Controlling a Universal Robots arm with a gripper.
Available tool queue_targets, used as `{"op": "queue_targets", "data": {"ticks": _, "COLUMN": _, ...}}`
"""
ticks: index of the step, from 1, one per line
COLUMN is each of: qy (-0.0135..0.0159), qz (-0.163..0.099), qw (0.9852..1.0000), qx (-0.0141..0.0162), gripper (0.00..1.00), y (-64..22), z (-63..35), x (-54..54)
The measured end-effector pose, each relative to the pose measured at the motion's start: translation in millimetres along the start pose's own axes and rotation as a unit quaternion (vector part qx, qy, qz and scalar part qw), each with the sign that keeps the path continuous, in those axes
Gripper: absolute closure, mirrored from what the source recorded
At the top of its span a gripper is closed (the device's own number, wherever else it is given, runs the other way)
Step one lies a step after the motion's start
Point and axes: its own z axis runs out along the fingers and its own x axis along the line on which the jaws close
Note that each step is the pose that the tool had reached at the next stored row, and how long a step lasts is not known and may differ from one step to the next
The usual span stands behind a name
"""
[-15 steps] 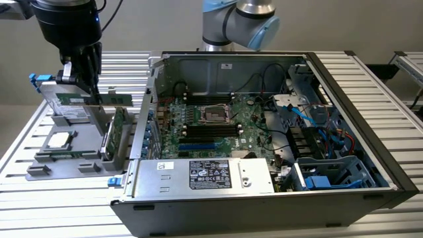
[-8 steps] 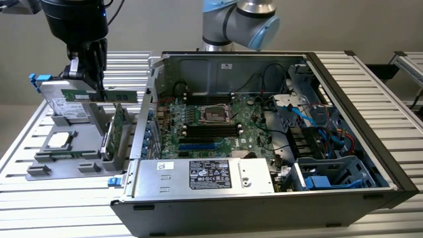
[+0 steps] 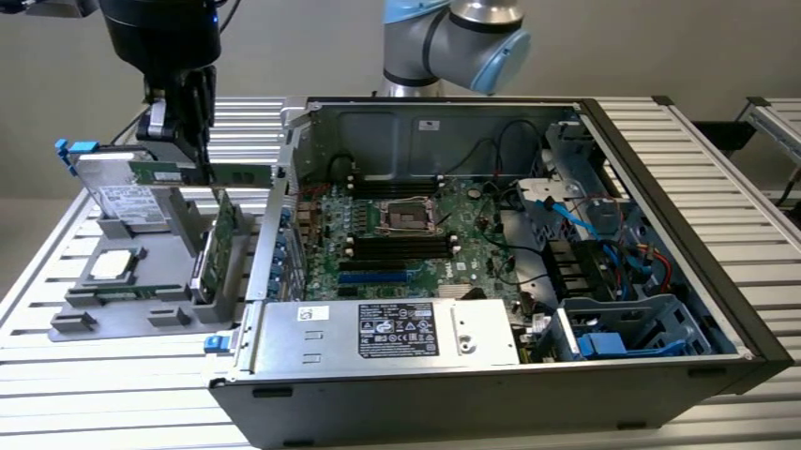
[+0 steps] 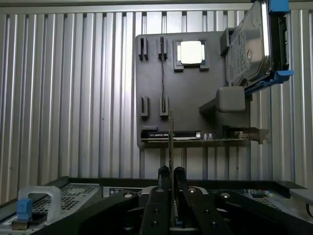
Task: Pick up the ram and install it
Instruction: 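Pick up the ram and move it above insertion slot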
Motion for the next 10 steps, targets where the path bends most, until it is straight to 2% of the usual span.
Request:
{"op": "queue_targets", "data": {"ticks": 2, "qy": 0.0001, "qz": 0.000, "qw": 1.0000, "qx": -0.0004, "gripper": 0.84, "y": -3.7, "z": -0.8, "x": -0.6}}
{"op": "queue_targets", "data": {"ticks": 6, "qy": -0.0001, "qz": 0.000, "qw": 1.0000, "qx": -0.0004, "gripper": 0.84, "y": -3.9, "z": -0.8, "x": -0.7}}
{"op": "queue_targets", "data": {"ticks": 7, "qy": 0.0005, "qz": 0.000, "qw": 1.0000, "qx": -0.0004, "gripper": 0.84, "y": -6.0, "z": -1.0, "x": -1.0}}
{"op": "queue_targets", "data": {"ticks": 10, "qy": 0.0007, "qz": 0.000, "qw": 1.0000, "qx": -0.0004, "gripper": 0.84, "y": -19.4, "z": -2.7, "x": -1.1}}
